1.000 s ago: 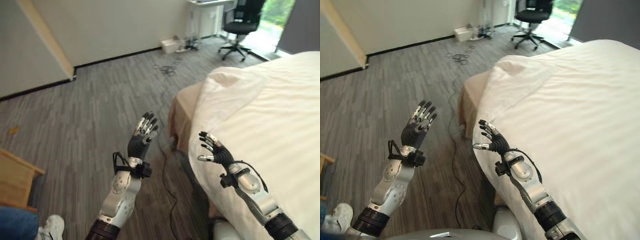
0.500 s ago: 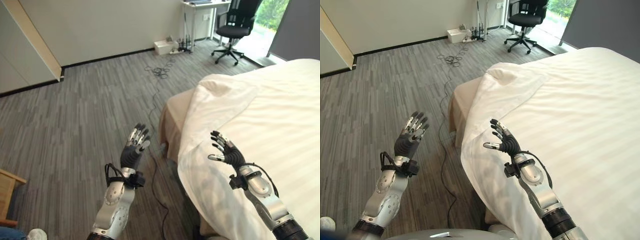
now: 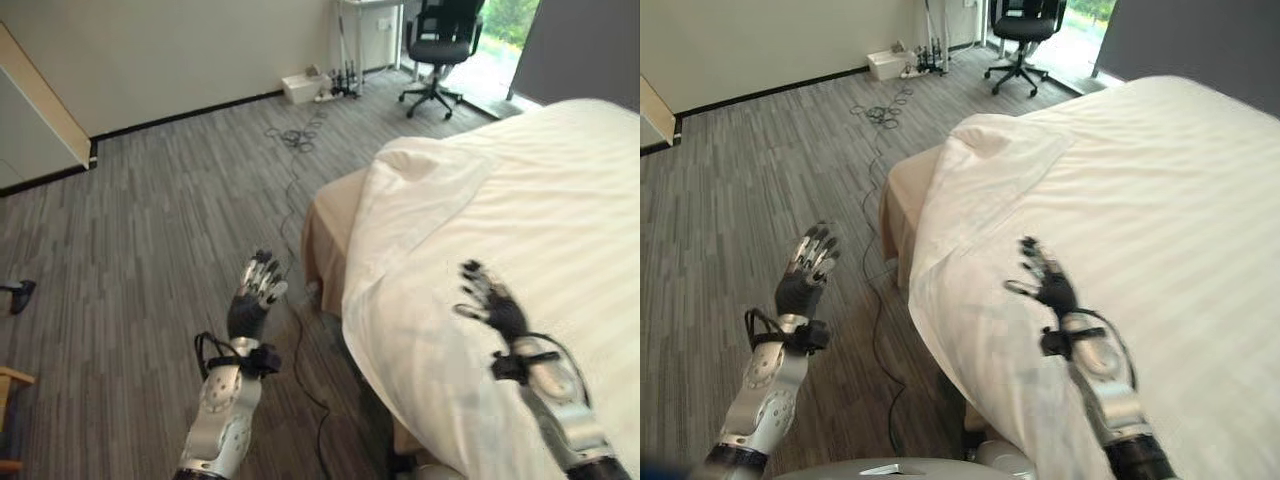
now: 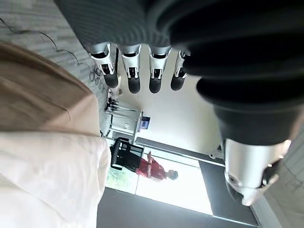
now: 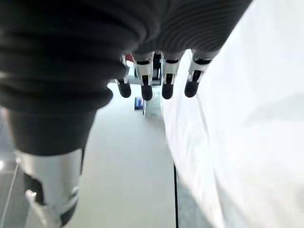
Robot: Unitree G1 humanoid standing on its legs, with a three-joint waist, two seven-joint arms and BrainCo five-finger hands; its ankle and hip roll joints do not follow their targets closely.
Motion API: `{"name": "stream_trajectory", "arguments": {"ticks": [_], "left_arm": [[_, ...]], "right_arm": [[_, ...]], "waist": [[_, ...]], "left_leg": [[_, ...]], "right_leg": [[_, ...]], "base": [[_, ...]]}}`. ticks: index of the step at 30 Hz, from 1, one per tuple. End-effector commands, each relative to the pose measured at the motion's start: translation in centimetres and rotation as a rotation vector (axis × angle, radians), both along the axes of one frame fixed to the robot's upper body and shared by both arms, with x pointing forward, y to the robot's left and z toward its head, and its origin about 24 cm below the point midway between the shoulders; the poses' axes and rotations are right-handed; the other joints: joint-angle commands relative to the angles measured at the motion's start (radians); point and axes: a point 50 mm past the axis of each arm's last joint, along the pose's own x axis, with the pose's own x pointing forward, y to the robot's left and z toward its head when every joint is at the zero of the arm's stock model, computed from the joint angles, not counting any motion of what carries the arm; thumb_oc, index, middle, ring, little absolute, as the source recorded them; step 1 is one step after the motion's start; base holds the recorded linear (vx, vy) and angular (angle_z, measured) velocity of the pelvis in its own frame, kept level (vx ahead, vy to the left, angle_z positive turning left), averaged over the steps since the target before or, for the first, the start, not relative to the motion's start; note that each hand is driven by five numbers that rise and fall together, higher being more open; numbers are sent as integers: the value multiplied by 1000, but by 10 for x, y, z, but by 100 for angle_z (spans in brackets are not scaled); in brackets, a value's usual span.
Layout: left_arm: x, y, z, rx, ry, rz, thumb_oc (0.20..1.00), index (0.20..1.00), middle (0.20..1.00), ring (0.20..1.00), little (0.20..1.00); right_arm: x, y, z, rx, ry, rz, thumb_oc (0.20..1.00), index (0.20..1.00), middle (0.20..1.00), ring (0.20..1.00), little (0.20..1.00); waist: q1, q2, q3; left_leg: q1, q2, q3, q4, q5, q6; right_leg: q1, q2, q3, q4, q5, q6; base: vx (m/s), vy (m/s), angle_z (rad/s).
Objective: Making the bed.
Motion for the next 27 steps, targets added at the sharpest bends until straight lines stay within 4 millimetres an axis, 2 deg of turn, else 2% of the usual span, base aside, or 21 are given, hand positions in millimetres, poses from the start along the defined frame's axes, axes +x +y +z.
{"name": "stream_trajectory", "arguments": {"ticks": [1,3,4,6,7,8,9,10,12,13,15,16,17,19,20,21,22,23,24,25,27], "left_arm": [[6,15,12,73,-53,-1,1000,1000,1000,1000,1000],[13,13,22,66,-99,1,1000,1000,1000,1000,1000],[13,14,22,66,-99,1,1000,1000,1000,1000,1000],[22,10,36,52,-163,-1,1000,1000,1000,1000,1000],[23,8,40,42,-181,-4,1000,1000,1000,1000,1000],[25,7,45,42,-207,-6,1000,1000,1000,1000,1000],[26,6,46,45,-213,-6,1000,1000,1000,1000,1000],[29,5,48,49,-216,-7,1000,1000,1000,1000,1000],[32,5,50,43,-222,-16,1000,1000,1000,1000,1000],[32,4,51,46,-226,-23,1000,1000,1000,1000,1000],[33,2,49,61,-212,-55,1000,1000,1000,1000,1000],[34,2,49,61,-212,-55,1000,1000,1000,1000,1000],[35,2,48,72,-207,-67,1000,1000,1000,1000,1000],[34,2,46,114,-194,-73,1000,1000,1000,1000,1000],[32,5,47,143,-192,-65,1000,1000,1000,1000,1000],[28,12,50,174,-199,-43,1000,1000,1000,1000,1000],[28,11,48,169,-193,-55,1000,1000,1000,1000,1000],[29,8,46,168,-184,-75,1000,1000,1000,1000,1000],[28,4,41,169,-168,-94,1000,1000,1000,1000,1000],[28,0,39,159,-158,-103,1000,1000,1000,1000,1000],[28,-2,37,148,-153,-107,1000,1000,1000,1000,1000]], "right_arm": [[-1,5,2,69,-47,14,1000,1000,1000,1000,1000],[0,11,1,69,-31,68,1000,1000,1000,1000,1000],[0,11,1,69,-31,69,1000,1000,1000,1000,1000],[3,15,0,23,-16,103,1000,1000,1000,1000,1000],[4,17,-1,20,-7,114,1000,1000,1000,1000,1000],[1,21,-4,56,7,136,1000,1000,1000,1000,1000],[0,23,-6,63,18,149,1000,1000,1000,1000,1000],[-1,26,-10,63,35,162,1000,1000,1000,1000,1000],[-2,29,-13,64,50,169,1000,1000,1000,1000,1000],[-2,29,-14,68,53,170,1000,1000,1000,1000,1000],[-5,31,-18,62,69,163,1000,1000,1000,1000,1000],[-5,31,-18,62,68,163,1000,1000,1000,1000,1000],[-6,31,-20,54,76,156,1000,1000,1000,1000,1000],[-3,37,-21,64,70,144,1000,1000,1000,1000,1000],[1,43,-21,86,68,147,1000,1000,1000,1000,1000],[3,59,-21,171,56,180,1000,1000,1000,1000,1000],[3,65,-22,193,59,223,1000,1000,1000,1000,1000],[1,67,-24,180,72,246,1000,1000,1000,1000,1000],[-3,67,-22,156,72,285,1000,1000,1000,1000,1000],[-5,67,-25,148,88,294,1000,1000,1000,1000,1000],[-6,66,-27,134,100,294,1000,1000,1000,1000,1000]], "waist": [[-12,-85,-21],[-11,-90,-1],[-13,-90,-2],[-16,-110,10],[-14,-115,11],[-12,-118,7],[-15,-110,1],[-17,-95,-8],[-27,-68,-12],[-28,-57,-10],[-31,-44,-13],[-31,-45,-14],[-32,-42,-18],[-24,-44,-13],[-11,-37,-9],[-13,-10,9],[-43,-15,17],[-46,-18,21],[-54,-29,26],[-54,-38,22],[-53,-41,16]], "left_leg": [[-123,54,93,93,59,-22],[-183,59,74,195,39,-41],[-188,59,71,201,36,-42],[-214,116,77,214,59,-66],[-200,143,77,198,75,-70],[-159,209,93,176,124,-72],[-147,228,102,164,149,-76],[-138,247,88,121,205,-99],[-127,260,73,64,232,-119],[-126,252,67,61,215,-118],[-121,218,77,54,118,-93],[-121,217,77,52,120,-93],[-112,187,73,23,101,-77],[-112,130,76,28,61,-27],[-114,106,98,34,49,0],[-107,88,103,29,46,20],[-102,76,77,18,57,21],[-98,68,57,3,71,19],[-93,47,44,-11,83,15],[-97,29,41,-12,81,9],[-98,26,38,-12,80,5]], "right_leg": [[63,-105,-24,108,-179,83],[61,-118,-50,116,-185,74],[60,-117,-52,117,-185,73],[56,-144,-72,115,-184,62],[61,-154,-74,112,-184,62],[68,-172,-66,110,-188,61],[65,-179,-69,115,-191,65],[55,-187,-71,117,-191,71],[55,-211,-80,115,-188,86],[59,-228,-82,116,-182,97],[72,-277,-95,114,-154,128],[73,-277,-96,110,-152,128],[73,-303,-98,107,-110,147],[55,-350,-86,111,39,165],[34,-380,-103,120,96,170],[-21,-373,-89,277,23,143],[-70,-302,19,462,-25,123],[-108,-240,61,515,-84,115],[-143,-142,58,577,-180,101],[-153,-98,16,542,-244,82],[-145,-70,2,488,-250,78]], "base": [[-26,-141,28],[-43,-79,38],[-52,-44,59],[-33,-20,64],[78,104,67],[121,198,52],[128,304,39],[73,362,4],[66,474,-6],[80,567,8],[93,577,19],[92,520,13],[87,492,0],[97,759,6],[32,945,3],[13,823,-46],[-1,625,-73],[-6,355,8],[-12,350,62],[15,313,98],[33,106,31]]}}
